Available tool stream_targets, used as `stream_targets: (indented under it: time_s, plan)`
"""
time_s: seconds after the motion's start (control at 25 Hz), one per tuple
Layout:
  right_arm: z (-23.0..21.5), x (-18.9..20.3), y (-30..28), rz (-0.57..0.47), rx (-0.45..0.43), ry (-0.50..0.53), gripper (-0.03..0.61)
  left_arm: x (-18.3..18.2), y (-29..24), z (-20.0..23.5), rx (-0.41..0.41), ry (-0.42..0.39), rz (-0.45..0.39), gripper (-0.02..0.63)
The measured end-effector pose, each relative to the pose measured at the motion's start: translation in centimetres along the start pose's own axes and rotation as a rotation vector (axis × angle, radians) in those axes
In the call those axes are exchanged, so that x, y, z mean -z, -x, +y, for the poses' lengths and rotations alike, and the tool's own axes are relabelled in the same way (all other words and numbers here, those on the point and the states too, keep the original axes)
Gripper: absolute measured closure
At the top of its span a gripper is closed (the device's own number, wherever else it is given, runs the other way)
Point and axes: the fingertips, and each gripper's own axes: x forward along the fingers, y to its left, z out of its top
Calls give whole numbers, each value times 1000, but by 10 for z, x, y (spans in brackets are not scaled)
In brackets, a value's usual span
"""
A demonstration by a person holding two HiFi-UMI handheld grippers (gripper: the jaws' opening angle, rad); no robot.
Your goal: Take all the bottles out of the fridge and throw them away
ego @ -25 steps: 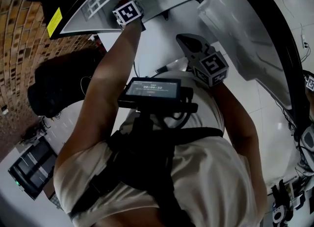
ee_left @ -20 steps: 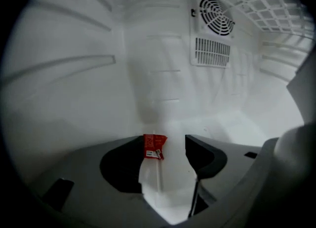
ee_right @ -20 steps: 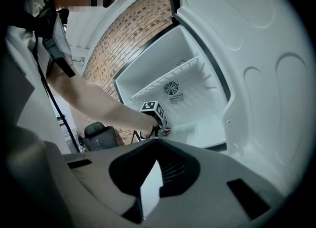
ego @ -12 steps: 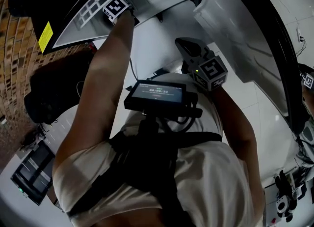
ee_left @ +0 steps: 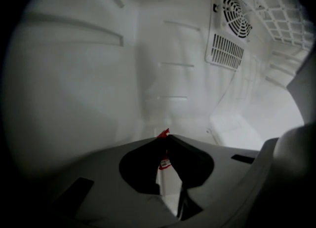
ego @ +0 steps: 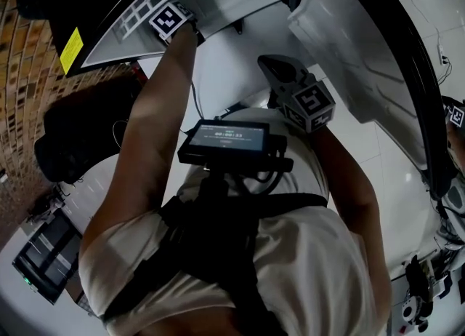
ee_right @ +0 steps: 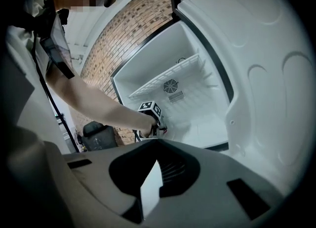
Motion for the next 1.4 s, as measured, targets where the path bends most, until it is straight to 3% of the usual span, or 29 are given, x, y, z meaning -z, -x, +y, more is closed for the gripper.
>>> stream_targets:
  time_s: [0.08, 0.24, 0.4, 0.56, 0.96, 1.12, 1.4]
  plan:
    - [4, -1, -2, 1, -22, 10, 586, -2, 12, -10, 48, -31, -39, 571]
    - [16, 1, -12, 5, -59, 29, 586, -6, 30, -30, 165, -179, -120, 571]
    - [26, 3, -21, 22, -77, 50, 586, -5, 53, -44, 262, -230, -169, 571]
    - [31, 1, -22, 19, -75, 70, 586, -6, 96, -70, 414, -321, -256, 571]
    - [45, -9, -32, -17, -66, 79, 586, 17, 200, -61, 654, -576, -436, 571]
    - [52, -17, -39, -18, -62, 103, 586, 23, 231, -40, 716, -583, -485, 571]
    - [81, -28, -59, -17, -101, 151, 586, 30, 276, 0, 803, -456, -561, 571]
